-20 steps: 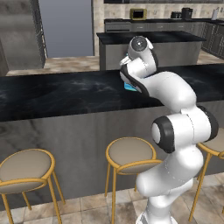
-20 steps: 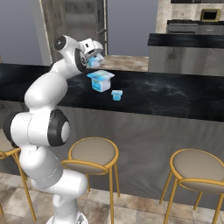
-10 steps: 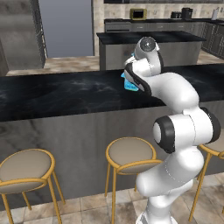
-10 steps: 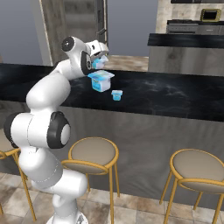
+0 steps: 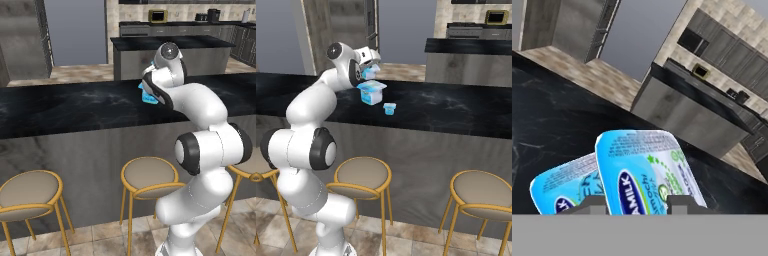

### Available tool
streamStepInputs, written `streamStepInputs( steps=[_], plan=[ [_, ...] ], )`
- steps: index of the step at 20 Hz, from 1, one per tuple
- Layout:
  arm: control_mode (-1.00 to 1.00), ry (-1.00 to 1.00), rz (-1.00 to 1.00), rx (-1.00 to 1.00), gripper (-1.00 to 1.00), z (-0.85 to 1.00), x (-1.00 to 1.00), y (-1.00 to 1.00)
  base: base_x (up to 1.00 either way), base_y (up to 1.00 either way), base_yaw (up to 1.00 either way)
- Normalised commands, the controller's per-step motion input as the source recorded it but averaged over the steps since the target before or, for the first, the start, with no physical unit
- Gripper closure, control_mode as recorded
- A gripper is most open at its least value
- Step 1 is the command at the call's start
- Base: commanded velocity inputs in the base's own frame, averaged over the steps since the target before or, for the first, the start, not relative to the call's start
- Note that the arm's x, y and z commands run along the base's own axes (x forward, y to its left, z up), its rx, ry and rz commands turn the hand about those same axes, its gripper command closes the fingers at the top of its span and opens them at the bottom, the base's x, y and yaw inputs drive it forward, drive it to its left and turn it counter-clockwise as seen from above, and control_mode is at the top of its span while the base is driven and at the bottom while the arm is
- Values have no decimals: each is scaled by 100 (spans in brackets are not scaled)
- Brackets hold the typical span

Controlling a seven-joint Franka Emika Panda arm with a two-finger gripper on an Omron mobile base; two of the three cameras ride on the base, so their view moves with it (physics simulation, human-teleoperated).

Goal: Stack the yogurt containers by placing the smaller containers on top of the larger containers.

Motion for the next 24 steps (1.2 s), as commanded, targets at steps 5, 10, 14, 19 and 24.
streamStepInputs(
  steps=[5, 10, 14, 19, 24],
  plan=[
    [-100, 0, 0, 0, 100, -9, 0, 0, 0, 0, 0],
    [-100, 0, 1, 0, 100, -9, 0, 0, 0, 0, 0],
    [-100, 0, 1, 0, 100, -12, 0, 0, 0, 0, 0],
    [-100, 0, 2, 1, 100, -12, 0, 0, 0, 0, 0],
    [-100, 0, 2, 1, 100, -7, 0, 0, 0, 0, 0]
  ],
)
